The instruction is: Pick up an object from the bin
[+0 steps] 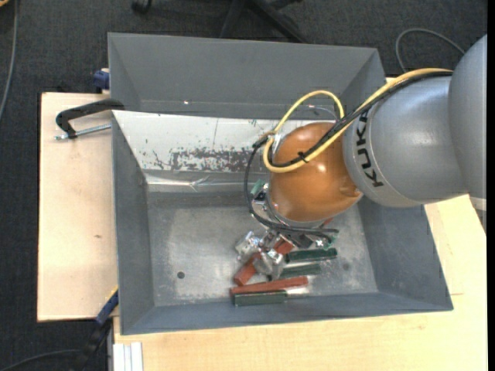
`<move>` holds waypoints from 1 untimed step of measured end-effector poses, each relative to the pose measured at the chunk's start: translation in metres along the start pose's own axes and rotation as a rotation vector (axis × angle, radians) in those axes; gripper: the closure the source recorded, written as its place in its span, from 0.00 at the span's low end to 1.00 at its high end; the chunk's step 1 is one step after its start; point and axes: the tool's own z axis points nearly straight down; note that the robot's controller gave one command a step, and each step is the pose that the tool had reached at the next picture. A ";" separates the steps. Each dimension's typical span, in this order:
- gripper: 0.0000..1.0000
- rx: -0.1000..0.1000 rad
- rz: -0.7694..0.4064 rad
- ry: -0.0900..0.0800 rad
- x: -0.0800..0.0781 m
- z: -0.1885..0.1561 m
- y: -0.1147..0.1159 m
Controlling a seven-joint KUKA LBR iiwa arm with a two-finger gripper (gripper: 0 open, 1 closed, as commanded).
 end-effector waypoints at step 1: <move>1.00 0.000 0.000 0.000 0.000 -0.003 0.000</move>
Offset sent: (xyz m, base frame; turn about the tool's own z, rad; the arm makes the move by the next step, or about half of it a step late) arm 0.0000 0.0001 0.0077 0.0000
